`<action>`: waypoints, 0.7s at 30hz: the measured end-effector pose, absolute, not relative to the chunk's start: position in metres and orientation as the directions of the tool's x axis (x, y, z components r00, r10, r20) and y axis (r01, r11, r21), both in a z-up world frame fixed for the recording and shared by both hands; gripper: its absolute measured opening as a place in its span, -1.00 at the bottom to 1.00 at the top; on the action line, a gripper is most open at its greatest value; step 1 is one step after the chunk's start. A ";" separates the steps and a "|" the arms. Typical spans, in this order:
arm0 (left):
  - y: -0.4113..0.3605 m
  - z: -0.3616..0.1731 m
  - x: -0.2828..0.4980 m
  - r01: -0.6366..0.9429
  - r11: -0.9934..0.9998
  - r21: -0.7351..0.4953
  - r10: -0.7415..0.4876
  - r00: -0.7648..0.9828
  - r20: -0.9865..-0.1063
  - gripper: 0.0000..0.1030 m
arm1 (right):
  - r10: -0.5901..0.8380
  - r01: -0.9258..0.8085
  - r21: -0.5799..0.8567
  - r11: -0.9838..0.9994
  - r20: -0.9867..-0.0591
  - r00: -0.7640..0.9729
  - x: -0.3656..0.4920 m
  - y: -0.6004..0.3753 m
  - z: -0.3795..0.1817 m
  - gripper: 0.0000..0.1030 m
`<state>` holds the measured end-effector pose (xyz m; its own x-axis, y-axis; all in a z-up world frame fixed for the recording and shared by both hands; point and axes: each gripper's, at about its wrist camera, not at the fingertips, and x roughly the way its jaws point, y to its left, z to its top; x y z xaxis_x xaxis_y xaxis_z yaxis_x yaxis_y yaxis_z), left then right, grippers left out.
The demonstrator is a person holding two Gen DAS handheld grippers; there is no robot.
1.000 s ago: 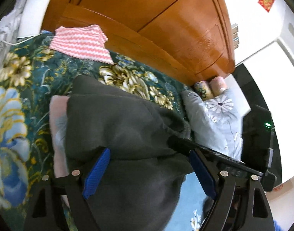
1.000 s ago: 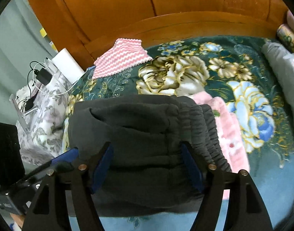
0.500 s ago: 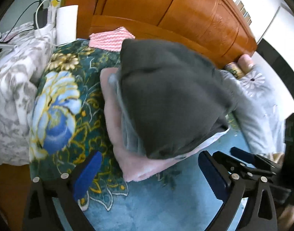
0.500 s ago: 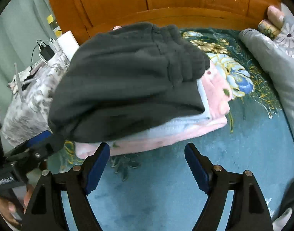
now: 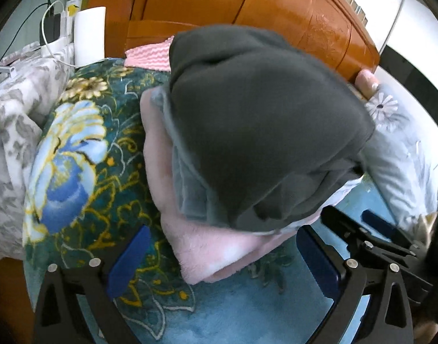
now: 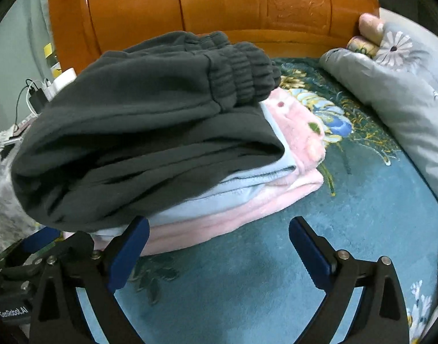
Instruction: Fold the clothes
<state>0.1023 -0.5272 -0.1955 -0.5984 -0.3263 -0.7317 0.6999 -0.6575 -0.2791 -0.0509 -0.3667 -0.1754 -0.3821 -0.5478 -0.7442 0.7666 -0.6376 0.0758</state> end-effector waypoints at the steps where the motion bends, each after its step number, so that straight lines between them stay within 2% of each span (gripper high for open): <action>1: -0.525 -0.196 0.102 0.704 -0.662 -0.257 -0.350 -0.594 -0.724 1.00 | -0.549 0.766 0.058 -0.640 -0.732 -0.403 -0.049 -0.365 -0.179 0.91; 8: -0.513 -0.195 0.100 0.691 -0.702 -0.174 -0.459 -0.625 -0.631 1.00 | -0.549 0.747 0.019 -0.665 -0.691 -0.471 -0.042 -0.365 -0.191 0.91; 13: -0.513 -0.199 0.096 0.683 -0.717 -0.140 -0.467 -0.619 -0.631 1.00 | -0.538 0.732 -0.003 -0.681 -0.676 -0.503 -0.039 -0.364 -0.196 0.91; 21: -0.519 -0.210 0.097 0.691 -0.707 -0.151 -0.451 -0.605 -0.656 1.00 | -0.519 0.728 -0.054 -0.684 -0.664 -0.537 -0.035 -0.370 -0.205 0.91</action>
